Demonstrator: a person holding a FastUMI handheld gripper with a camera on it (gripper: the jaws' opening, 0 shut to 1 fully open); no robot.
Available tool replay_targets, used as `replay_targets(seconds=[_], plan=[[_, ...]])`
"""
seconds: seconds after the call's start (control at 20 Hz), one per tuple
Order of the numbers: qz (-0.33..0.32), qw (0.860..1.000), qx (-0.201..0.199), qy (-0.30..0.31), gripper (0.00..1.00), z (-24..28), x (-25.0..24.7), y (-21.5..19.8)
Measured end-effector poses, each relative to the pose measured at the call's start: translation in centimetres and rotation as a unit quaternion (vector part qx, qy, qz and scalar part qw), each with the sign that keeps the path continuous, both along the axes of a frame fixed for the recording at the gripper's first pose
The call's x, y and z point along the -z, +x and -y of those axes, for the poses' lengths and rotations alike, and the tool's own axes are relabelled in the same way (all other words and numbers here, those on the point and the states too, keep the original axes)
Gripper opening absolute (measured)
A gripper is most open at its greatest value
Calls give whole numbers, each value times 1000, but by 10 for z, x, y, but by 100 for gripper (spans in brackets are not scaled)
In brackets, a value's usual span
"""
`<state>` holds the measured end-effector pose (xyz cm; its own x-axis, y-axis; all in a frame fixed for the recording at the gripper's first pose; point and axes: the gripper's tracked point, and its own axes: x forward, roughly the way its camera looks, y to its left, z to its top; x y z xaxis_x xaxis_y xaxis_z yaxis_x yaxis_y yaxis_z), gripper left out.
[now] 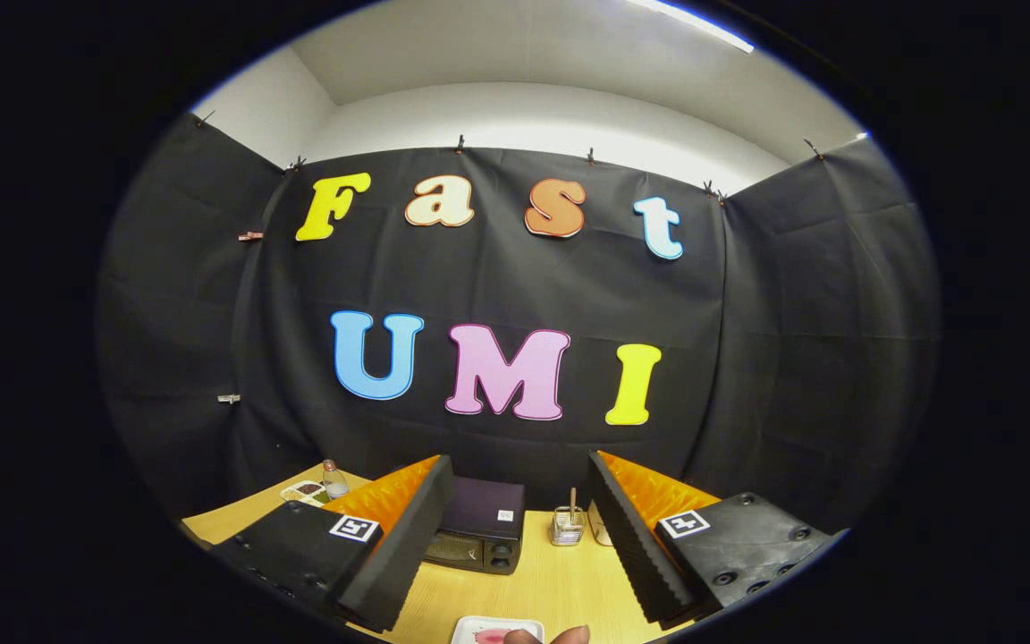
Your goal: Open the toaster oven, put the food inside, and close the toaster oven door.
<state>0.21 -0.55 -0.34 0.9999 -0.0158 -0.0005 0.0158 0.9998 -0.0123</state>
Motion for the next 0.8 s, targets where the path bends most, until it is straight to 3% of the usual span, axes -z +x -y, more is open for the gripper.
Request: replay_targets(seconds=[0.6, 0.8], plan=[[7, 1000, 0, 1, 97, 1, 6, 10], [-20, 999, -10, 41, 97, -13, 30, 25]])
